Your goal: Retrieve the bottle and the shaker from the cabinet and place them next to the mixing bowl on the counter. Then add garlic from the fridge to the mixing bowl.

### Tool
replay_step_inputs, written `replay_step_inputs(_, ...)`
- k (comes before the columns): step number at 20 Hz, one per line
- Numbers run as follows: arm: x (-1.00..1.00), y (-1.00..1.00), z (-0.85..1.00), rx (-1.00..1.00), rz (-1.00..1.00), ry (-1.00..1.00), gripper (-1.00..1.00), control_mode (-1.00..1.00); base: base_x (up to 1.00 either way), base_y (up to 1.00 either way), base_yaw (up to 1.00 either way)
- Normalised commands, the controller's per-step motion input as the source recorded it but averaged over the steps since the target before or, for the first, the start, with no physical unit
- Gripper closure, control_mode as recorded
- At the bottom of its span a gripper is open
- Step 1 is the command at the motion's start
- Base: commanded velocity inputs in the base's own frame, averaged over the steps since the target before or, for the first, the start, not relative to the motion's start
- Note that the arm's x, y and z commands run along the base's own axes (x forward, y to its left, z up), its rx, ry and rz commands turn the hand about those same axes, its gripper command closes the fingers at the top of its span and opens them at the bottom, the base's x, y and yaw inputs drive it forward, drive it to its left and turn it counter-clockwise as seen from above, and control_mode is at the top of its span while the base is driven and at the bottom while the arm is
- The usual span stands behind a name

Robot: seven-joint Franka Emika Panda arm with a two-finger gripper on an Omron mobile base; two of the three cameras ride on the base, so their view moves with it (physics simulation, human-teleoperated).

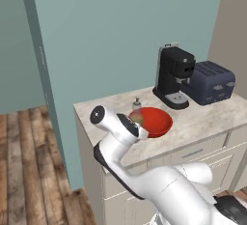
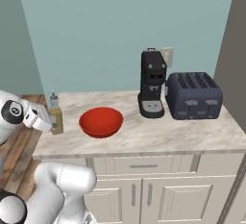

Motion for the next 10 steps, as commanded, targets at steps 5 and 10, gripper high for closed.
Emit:
replay_step_inputs(5,0.43,0.12,-0.03,-0.03,-0.08,0.0,1.0,-1.0,0.0,0.0,0.0)
replay_step_inputs(10,0.51,0.11,0.0,-0.01,-0.07,0.0,1.0,-1.0,0.0,0.0,0.0)
